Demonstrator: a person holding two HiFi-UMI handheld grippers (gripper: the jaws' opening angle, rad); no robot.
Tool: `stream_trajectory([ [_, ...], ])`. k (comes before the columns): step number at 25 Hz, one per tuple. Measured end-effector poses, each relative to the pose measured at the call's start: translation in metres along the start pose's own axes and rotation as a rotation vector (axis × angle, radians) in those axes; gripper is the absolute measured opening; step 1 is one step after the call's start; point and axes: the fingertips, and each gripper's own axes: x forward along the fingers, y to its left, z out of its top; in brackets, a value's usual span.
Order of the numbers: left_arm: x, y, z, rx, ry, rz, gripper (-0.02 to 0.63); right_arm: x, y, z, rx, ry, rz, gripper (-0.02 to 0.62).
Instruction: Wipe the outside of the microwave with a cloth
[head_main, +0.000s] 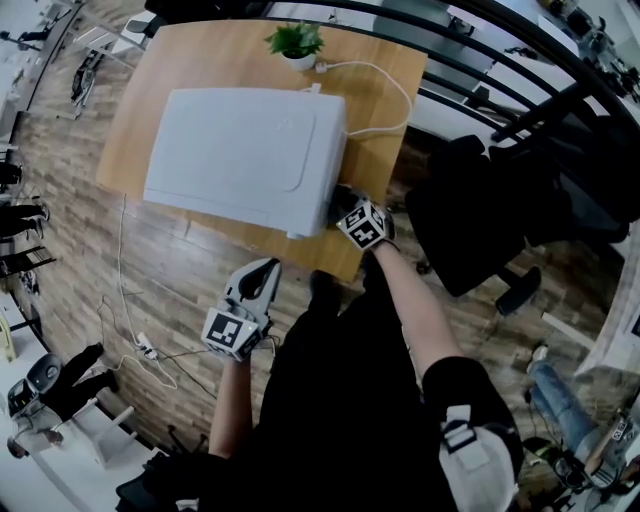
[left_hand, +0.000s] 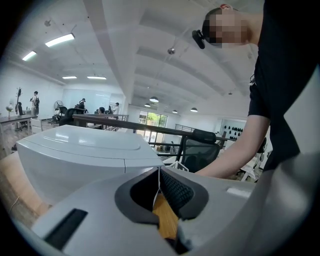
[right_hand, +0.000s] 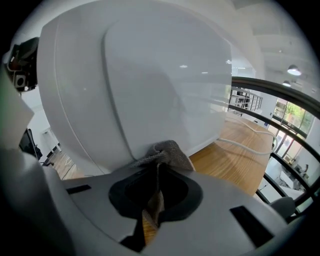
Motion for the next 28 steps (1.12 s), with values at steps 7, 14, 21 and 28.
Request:
stream_trajectory([
  [7, -0.009, -0.002, -0.009, 0.014, 0.008, -0.027, 0.009, -0.005, 0.013, -0.004, 0.034, -0.011, -0.027, 0.011],
  [14, -0.019, -0.002, -0.009, 0.028, 0.006, -0.057, 0.009, -0.010, 0.026, -0.006, 0.048, -0.016, -0.054, 0.011],
  [21, -0.032, -0.004, -0.012, 0.052, 0.004, -0.095, 0.009, -0.017, 0.043, -0.017, 0.059, -0.015, -0.079, 0.011],
  [28, -0.047, -0.002, -0.017, 0.066, -0.003, -0.118, 0.009, -0.021, 0.056, -0.020, 0.065, -0.019, -0.108, 0.011],
])
